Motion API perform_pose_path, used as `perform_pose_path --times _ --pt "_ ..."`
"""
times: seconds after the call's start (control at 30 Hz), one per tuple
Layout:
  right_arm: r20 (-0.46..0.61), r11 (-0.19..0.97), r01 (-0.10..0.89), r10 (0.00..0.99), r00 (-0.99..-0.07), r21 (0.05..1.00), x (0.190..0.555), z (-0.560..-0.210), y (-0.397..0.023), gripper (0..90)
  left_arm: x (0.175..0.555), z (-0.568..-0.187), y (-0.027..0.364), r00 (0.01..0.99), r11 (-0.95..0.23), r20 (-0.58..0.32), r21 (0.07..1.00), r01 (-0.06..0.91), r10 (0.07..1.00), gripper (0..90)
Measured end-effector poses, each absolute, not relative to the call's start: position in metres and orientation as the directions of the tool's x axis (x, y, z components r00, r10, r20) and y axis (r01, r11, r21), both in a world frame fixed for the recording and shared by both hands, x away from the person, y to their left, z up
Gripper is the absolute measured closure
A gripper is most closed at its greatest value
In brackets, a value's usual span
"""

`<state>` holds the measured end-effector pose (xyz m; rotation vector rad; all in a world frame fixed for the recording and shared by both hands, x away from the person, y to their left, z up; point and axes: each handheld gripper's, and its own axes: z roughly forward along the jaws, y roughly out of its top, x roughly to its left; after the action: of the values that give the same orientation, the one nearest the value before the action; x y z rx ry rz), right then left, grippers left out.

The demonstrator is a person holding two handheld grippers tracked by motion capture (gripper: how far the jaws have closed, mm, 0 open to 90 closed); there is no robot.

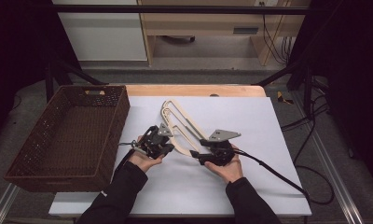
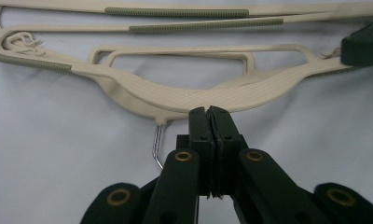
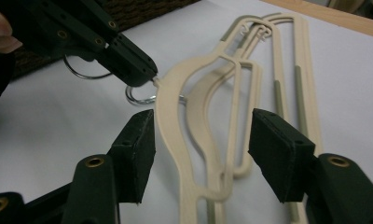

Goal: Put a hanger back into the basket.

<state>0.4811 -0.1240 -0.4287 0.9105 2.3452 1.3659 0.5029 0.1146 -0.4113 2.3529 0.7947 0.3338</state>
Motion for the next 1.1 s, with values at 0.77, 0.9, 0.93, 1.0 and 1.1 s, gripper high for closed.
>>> perform_pose_path --times 0.77,0.9,0.93,1.0,1.1 --pt "-0.014 0.524 0.395 0.615 -0.789 0.755 0.488 -0.451 -0.078 62.2 0.503 -0.408 0.112 0.778 -0.616 0.016 0.621 0.485 0.628 88.4" --pt "-0.022 0.54 0.381 0.596 -0.803 0.75 0.489 -0.452 -0.079 67.4 0.502 -0.409 0.111 0.776 -0.615 0.012 0.619 0.49 0.631 88.4" --pt "-0.019 0.544 0.384 0.594 -0.804 0.746 0.489 -0.452 -0.079 69.5 0.502 -0.41 0.111 0.774 -0.61 0.008 0.622 0.492 0.633 88.4" --pt "-0.022 0.549 0.379 0.588 -0.808 0.745 0.489 -0.452 -0.078 70.2 0.502 -0.411 0.11 0.775 -0.609 0.006 0.623 0.492 0.632 88.3" --pt "-0.036 0.565 0.368 0.578 -0.815 0.739 0.487 -0.451 -0.079 71.3 0.502 -0.41 0.11 0.779 -0.612 0.004 0.621 0.49 0.627 88.1"
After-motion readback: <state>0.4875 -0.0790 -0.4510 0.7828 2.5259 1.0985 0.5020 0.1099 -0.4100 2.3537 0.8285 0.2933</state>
